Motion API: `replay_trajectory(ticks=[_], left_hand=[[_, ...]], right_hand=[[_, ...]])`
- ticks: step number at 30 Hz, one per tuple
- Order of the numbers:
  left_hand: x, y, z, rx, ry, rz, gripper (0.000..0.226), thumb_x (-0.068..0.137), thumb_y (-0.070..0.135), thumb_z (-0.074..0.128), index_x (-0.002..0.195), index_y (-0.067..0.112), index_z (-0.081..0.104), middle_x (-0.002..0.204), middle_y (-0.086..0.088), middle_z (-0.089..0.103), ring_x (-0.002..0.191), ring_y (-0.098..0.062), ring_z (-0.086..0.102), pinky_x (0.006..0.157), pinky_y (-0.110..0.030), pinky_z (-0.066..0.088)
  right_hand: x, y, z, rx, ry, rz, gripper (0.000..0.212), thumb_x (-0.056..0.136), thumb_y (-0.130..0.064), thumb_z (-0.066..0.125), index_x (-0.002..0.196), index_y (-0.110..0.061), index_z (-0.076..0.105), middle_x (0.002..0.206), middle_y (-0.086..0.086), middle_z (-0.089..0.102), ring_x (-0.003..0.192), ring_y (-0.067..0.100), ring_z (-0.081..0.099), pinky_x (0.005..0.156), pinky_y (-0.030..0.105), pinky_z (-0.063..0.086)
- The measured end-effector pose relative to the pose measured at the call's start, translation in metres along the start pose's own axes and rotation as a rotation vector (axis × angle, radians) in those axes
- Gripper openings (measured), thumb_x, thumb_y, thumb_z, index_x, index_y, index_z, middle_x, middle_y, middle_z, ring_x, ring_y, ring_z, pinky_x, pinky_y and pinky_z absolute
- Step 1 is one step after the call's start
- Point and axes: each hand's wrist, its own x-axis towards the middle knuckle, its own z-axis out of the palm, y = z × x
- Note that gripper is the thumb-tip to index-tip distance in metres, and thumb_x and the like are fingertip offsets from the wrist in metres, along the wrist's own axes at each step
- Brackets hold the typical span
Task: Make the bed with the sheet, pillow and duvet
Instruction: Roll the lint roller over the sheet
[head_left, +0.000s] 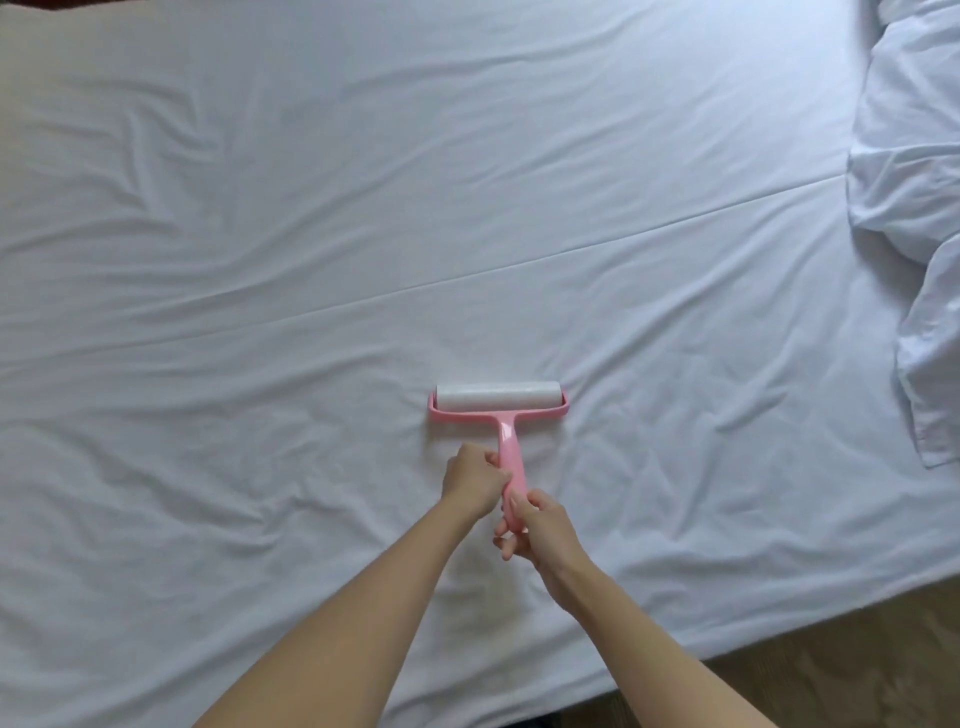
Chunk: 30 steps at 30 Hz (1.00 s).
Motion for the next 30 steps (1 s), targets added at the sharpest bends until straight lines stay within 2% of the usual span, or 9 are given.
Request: replay_trajectory(ticks=[3, 8, 12, 16, 19, 23, 27, 30], left_hand=[[0.028, 0.024, -0.010, 0.044, 0.062, 0.032, 0.019, 0.086, 0.007, 0.055, 0.097, 0.001, 0.069, 0.099, -0.018, 0.069, 0.096, -0.032, 0.065, 0.083, -0.036, 0.053], [0.082, 0.064, -0.035, 0.036, 0.169, 0.059, 0.015, 0.086, 0.008, 0.055, 0.096, 0.005, 0.066, 0.100, -0.012, 0.067, 0.094, -0.028, 0.062, 0.083, -0.033, 0.049], [0.131, 0.091, -0.049, 0.033, 0.223, 0.095, 0.019, 0.087, 0.010, 0.058, 0.103, 0.004, 0.065, 0.107, -0.013, 0.067, 0.101, -0.029, 0.062, 0.086, -0.033, 0.049], [0.177, 0.120, -0.061, 0.041, 0.268, 0.121, 0.018, 0.088, 0.010, 0.056, 0.103, 0.004, 0.064, 0.108, -0.014, 0.067, 0.100, -0.030, 0.062, 0.077, -0.030, 0.047], [0.208, 0.150, -0.074, 0.029, 0.326, 0.140, 0.020, 0.088, 0.009, 0.054, 0.103, 0.003, 0.064, 0.109, -0.015, 0.065, 0.100, -0.032, 0.061, 0.072, -0.030, 0.044], [0.243, 0.184, -0.098, 0.020, 0.376, 0.174, 0.022, 0.087, 0.011, 0.056, 0.105, 0.000, 0.064, 0.109, -0.017, 0.066, 0.102, -0.034, 0.062, 0.080, -0.035, 0.051], [0.267, 0.202, -0.115, -0.021, 0.396, 0.169, 0.024, 0.087, 0.010, 0.058, 0.108, 0.000, 0.062, 0.111, -0.017, 0.065, 0.104, -0.033, 0.062, 0.088, -0.040, 0.054], [0.272, 0.203, -0.113, -0.067, 0.353, 0.118, 0.029, 0.087, 0.008, 0.059, 0.115, 0.000, 0.058, 0.114, -0.015, 0.062, 0.098, -0.032, 0.062, 0.087, -0.040, 0.055]], right_hand=[[0.026, -0.024, 0.000, -0.036, 0.010, -0.037, 0.024, 0.100, -0.016, 0.037, 0.081, -0.008, 0.048, 0.064, 0.009, 0.052, 0.038, 0.013, 0.042, 0.056, 0.027, 0.046], [0.084, -0.073, 0.008, -0.052, -0.007, -0.093, 0.026, 0.101, -0.023, 0.037, 0.081, -0.009, 0.047, 0.065, 0.007, 0.052, 0.039, 0.012, 0.041, 0.058, 0.028, 0.046], [0.132, -0.107, 0.009, -0.067, -0.022, -0.143, 0.027, 0.101, -0.024, 0.037, 0.079, -0.011, 0.046, 0.067, 0.007, 0.052, 0.039, 0.013, 0.041, 0.058, 0.028, 0.046], [0.176, -0.146, 0.003, -0.170, -0.054, -0.179, 0.027, 0.101, -0.025, 0.036, 0.081, -0.011, 0.047, 0.070, 0.007, 0.056, 0.033, 0.012, 0.044, 0.065, 0.034, 0.052], [0.204, -0.187, 0.000, -0.225, -0.053, -0.237, 0.029, 0.101, -0.026, 0.037, 0.081, -0.009, 0.049, 0.069, 0.007, 0.057, 0.031, 0.011, 0.045, 0.059, 0.029, 0.051], [0.232, -0.232, 0.008, -0.221, -0.035, -0.270, 0.032, 0.101, -0.027, 0.038, 0.076, -0.010, 0.049, 0.066, 0.006, 0.057, 0.032, 0.012, 0.046, 0.049, 0.021, 0.047], [0.248, -0.258, 0.017, -0.185, -0.023, -0.255, 0.032, 0.100, -0.029, 0.040, 0.082, -0.007, 0.054, 0.065, 0.005, 0.057, 0.036, 0.014, 0.046, 0.052, 0.022, 0.047], [0.253, -0.251, 0.013, -0.192, -0.013, -0.254, 0.032, 0.100, -0.031, 0.040, 0.080, -0.009, 0.053, 0.065, 0.004, 0.058, 0.031, 0.011, 0.046, 0.054, 0.024, 0.046]])
